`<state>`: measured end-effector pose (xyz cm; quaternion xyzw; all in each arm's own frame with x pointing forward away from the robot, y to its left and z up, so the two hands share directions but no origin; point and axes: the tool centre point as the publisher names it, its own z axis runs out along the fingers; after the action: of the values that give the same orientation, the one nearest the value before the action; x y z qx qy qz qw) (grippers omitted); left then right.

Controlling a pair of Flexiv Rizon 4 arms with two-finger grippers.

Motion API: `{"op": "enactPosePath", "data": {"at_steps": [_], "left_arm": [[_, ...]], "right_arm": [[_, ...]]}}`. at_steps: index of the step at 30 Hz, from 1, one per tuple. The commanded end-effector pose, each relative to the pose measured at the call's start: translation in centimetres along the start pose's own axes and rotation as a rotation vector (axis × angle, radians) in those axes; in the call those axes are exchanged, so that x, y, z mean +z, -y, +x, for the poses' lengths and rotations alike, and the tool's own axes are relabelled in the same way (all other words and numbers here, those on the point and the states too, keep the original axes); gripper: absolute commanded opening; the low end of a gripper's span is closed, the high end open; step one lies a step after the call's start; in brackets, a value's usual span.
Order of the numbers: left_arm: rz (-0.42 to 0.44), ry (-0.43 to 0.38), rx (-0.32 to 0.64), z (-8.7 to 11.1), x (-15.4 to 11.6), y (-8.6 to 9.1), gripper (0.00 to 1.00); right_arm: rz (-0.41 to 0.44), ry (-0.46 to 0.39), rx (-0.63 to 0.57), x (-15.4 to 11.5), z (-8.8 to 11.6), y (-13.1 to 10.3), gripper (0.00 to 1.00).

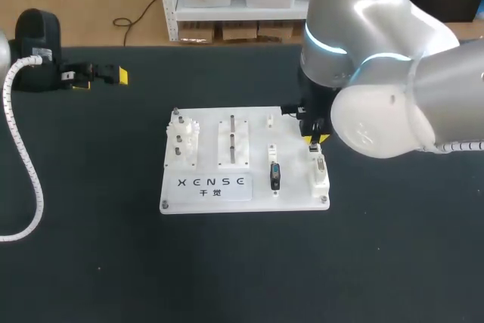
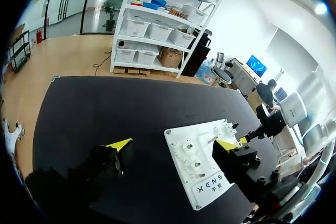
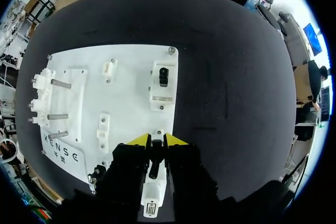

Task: Insert the USB connector, Ethernet cable, and multi-pin plug into their matching sockets one by one.

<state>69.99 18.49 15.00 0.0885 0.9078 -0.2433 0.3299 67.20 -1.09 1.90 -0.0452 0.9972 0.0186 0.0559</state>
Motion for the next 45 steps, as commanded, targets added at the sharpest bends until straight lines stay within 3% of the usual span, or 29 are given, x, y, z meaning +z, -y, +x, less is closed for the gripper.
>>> {"op": "enactPosePath", "data": {"at_steps": [1, 45], "left_arm": [[0.0, 0.0, 0.0, 0.0, 0.0, 0.0, 1.0], [0.0, 0.0, 0.0, 0.0, 0.0, 0.0, 1.0]], "right_arm": [[0.0, -0.001, 0.0, 0.05, 0.11, 0.03, 0.0], [-0.002, -0.009, 0.001, -0.01, 0.47, 0.24, 0.0]]}}
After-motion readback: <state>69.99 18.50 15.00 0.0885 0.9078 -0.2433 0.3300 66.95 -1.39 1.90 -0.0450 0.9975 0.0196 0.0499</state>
